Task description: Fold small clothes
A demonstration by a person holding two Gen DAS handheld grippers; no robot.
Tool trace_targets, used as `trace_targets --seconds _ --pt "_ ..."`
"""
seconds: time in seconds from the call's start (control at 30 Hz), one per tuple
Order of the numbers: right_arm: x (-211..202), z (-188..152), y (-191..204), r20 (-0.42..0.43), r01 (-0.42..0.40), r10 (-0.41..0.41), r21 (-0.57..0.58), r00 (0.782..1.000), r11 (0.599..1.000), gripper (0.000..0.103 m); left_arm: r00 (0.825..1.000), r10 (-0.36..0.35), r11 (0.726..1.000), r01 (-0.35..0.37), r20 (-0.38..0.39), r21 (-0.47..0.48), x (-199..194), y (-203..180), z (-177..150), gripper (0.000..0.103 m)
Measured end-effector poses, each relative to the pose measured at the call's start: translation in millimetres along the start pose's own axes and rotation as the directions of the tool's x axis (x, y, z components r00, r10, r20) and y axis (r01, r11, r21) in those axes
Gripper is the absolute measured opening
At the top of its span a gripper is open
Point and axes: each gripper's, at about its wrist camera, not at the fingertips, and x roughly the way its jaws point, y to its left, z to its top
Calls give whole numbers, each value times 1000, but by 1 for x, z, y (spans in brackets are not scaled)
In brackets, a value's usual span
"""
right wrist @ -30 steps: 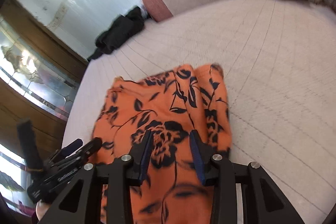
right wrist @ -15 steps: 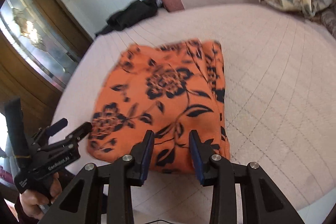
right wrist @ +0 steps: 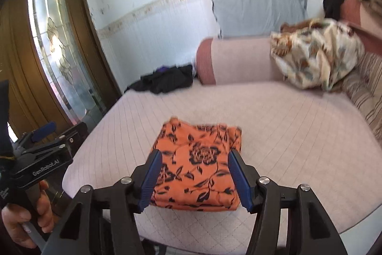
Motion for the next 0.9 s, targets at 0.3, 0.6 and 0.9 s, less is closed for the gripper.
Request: trace_targets --seconds 0.3,0.6,0.9 --pt "-38 10 8 76 42 -41 -17 996 999 61 999 33 999 -32 11 -44 -29 6 13 97" --pt "-59 13 13 111 36 -33 -21 993 999 61 990 129 989 -125 52 -74 -57 19 17 98" --pt "-81 17 22 154 44 -41 -16 987 999 61 991 108 994 -105 81 -31 -81 13 18 98"
